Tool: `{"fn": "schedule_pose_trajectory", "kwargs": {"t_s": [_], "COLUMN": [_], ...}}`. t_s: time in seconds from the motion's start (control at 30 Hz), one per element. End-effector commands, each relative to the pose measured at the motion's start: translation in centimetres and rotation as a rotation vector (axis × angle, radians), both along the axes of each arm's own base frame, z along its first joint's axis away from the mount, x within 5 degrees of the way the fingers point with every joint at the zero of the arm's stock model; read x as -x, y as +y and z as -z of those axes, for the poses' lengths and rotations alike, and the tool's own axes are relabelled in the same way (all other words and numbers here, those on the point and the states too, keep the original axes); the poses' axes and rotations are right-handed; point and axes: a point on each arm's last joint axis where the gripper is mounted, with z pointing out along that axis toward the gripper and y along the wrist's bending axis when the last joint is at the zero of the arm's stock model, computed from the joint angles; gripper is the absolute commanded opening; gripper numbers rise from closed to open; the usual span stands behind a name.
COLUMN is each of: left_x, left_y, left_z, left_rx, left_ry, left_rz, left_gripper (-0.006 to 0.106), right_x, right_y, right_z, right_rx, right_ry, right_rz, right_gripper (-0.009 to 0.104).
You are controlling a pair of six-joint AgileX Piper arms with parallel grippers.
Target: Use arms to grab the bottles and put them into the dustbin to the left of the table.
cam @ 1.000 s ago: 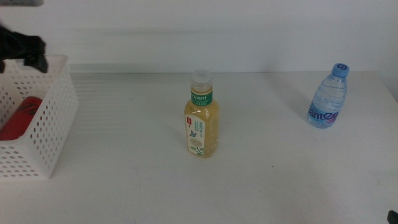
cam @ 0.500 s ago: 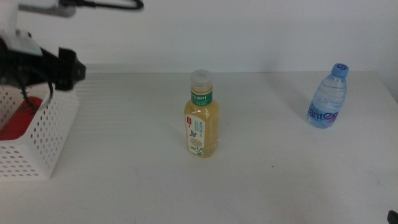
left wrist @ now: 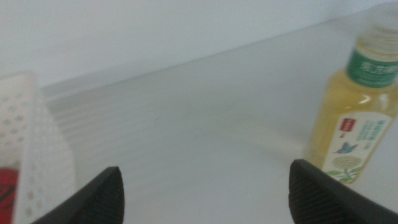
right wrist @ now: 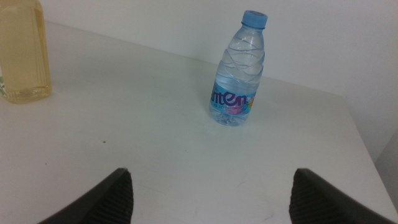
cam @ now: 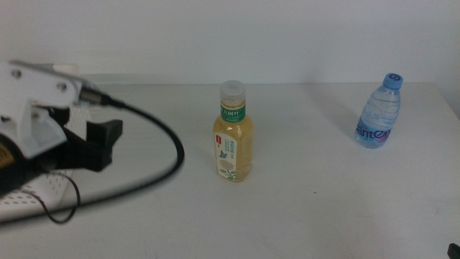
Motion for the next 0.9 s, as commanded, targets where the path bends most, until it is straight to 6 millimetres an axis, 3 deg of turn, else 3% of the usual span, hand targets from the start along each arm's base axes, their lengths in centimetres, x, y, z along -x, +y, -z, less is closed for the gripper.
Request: {"fn": "schedule_pose_trajectory", "kwargs": {"t_s": [0.0,0.27,0.43,0.6,0.87], "left_x": [0.5,2.9,3.7,3.0,1.8], "left_y": [-0.5,-1.9,-2.0,-2.5,-4.1], "left_z": [-1.0,2.9,5.1,7.1,8.6], "left_rx": [0.062,0.139,0.182,0.212,0.245], "left_ry": [-0.168,-0.350,-0.359,-0.264,-0.319], "left_rz": [0.020,0.119,0.133,0.135,0.243], "left_gripper": [0.083,0.083,0.083,0.086,0.089], "right_x": [0.1,0.1,0.1,0.1,0.1], "right_y": [-0.1,-0.1,-0.1,-0.1,-0.1], "right_z": [-1.1,-1.1,-1.1,-1.1,-1.1], "right_rx": [-0.002,-0.002,-0.002,-0.002,-0.002], "right_ry": [-0.112,-0.112,-0.112,-0.112,-0.112], "right_rz": [0.007,0.007,0.007,0.007,0.007], "right_gripper": [0.066,0.066,0.066,0.066,0.066]}}
